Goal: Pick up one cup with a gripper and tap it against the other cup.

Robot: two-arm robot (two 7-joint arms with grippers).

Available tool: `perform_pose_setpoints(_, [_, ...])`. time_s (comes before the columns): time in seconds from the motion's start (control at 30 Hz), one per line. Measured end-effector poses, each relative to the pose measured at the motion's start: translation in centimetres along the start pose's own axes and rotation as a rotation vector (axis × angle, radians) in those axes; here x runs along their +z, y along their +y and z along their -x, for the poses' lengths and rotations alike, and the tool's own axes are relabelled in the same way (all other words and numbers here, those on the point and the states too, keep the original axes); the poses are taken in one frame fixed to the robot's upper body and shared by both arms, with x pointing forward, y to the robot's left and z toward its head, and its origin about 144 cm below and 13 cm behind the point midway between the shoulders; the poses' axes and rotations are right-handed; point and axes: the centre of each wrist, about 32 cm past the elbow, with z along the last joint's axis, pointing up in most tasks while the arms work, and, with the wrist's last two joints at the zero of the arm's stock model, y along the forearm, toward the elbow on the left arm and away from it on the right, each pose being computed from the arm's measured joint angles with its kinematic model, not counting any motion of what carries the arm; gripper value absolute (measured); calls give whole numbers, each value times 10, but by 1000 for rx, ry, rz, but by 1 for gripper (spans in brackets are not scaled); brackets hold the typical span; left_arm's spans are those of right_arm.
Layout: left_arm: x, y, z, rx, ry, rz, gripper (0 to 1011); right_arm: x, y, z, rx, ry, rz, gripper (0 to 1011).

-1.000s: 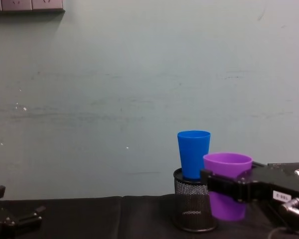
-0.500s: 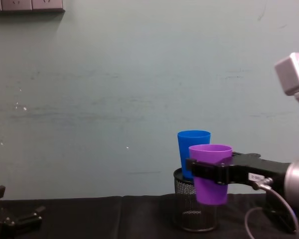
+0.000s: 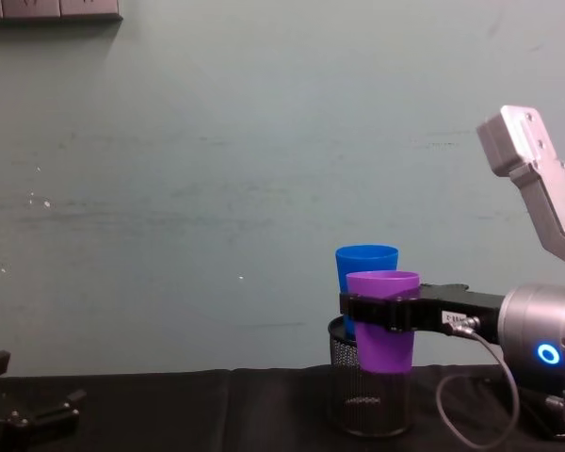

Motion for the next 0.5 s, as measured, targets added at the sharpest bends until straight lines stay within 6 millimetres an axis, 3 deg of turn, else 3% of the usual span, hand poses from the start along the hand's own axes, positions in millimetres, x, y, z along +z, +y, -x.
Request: perform_pose_setpoints(0.5, [0,0,0,0,0,0,1000,4,9,-4,-31,-15,13,726])
